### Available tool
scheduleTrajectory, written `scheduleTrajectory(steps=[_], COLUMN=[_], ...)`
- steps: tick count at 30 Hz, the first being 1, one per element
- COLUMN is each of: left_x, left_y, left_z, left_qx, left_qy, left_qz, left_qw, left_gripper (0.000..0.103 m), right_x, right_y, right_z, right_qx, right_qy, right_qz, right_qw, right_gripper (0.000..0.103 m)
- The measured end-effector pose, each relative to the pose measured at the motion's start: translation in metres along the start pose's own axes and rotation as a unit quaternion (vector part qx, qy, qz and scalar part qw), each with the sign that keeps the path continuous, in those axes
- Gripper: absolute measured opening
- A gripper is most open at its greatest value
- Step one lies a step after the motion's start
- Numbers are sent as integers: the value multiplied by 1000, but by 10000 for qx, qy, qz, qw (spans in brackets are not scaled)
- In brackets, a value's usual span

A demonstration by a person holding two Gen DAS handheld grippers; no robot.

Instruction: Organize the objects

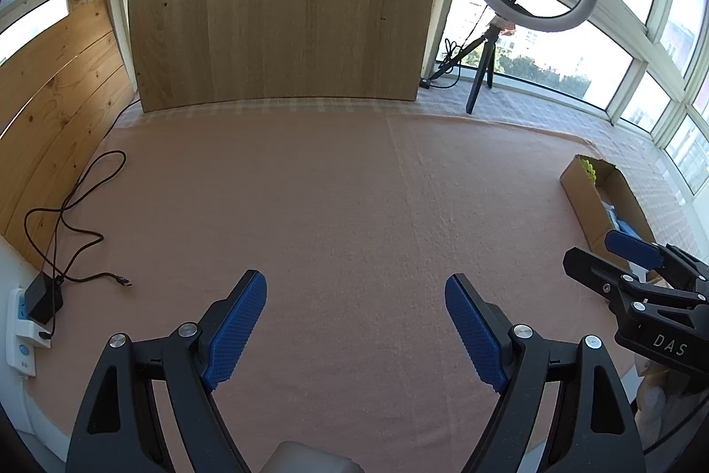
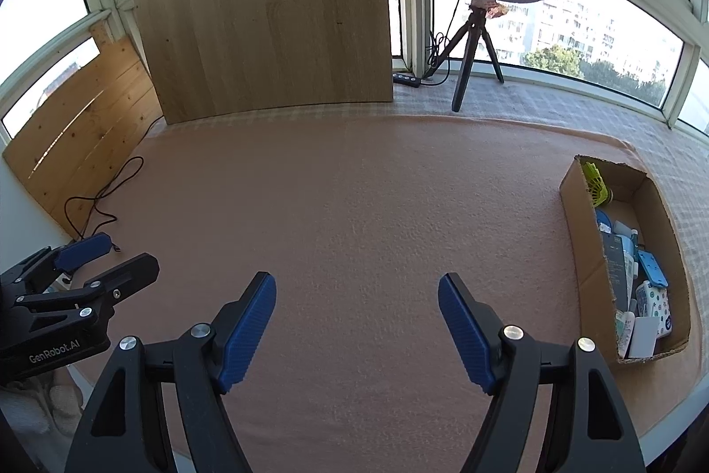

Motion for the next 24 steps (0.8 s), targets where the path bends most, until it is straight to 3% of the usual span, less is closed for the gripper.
scheduleTrajectory(steps=[24], left_x=[-8], left_y=[1], left_z=[8], left_qx=[-41], left_qy=[45], left_qz=[19], left_qw=[10000], left_gripper=[90], right_x=[0], right_y=[-4], right_z=[7], right_qx=[0], right_qy=[79], right_qz=[41], right_qw=[10000], right_gripper=[73])
Point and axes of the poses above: each gripper's, at about its wrist camera, not at the fingertips, and z roughly the way its jaws point, y to its left, x to its underside, the point moved 1 cm from there along z, roughly the way its jaws point, and after that the axes turned 13 degrees about y, right-handed, at the moved point
